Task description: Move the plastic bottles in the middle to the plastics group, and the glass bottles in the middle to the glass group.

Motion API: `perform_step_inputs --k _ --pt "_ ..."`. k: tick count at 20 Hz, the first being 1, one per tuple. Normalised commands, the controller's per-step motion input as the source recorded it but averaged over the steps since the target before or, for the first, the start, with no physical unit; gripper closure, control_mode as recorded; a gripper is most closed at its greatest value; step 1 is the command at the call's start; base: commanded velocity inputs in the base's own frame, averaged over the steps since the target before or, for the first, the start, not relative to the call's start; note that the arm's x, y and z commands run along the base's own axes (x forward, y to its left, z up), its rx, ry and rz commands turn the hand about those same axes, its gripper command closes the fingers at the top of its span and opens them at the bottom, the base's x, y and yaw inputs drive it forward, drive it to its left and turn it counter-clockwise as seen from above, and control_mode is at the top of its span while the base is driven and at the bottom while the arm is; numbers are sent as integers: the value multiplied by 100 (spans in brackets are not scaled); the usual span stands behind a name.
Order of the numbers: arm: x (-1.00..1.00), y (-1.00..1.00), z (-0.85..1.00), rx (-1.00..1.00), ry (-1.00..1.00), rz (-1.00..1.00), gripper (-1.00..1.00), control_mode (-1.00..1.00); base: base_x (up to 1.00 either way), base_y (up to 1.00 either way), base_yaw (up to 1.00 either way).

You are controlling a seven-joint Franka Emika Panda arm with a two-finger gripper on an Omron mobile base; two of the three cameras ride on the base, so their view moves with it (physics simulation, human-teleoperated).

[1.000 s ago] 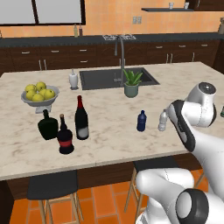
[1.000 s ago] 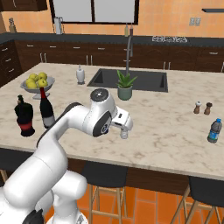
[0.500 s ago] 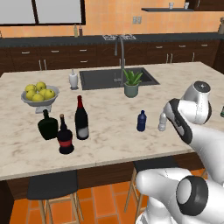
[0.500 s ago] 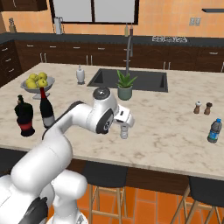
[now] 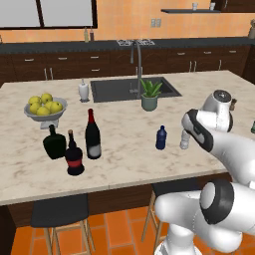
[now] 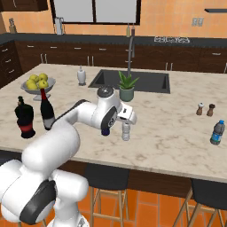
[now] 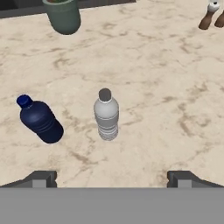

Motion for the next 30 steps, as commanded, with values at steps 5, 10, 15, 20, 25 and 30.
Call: perform_step_inputs --k 5,10,15,20,25,30 --pt "40 0 -24 0 1 8 -100 -100 0 0 0" --pt "28 0 -34 0 1 8 -100 -100 0 0 0" --pt "23 -8 -25 0 0 4 -100 -100 0 0 0" --pt "22 -1 -11 0 0 3 -100 -100 0 0 0" --pt "39 -1 -12 0 4 2 -100 -100 0 0 0" --pt "27 -9 -14 0 1 1 -100 -100 0 0 0"
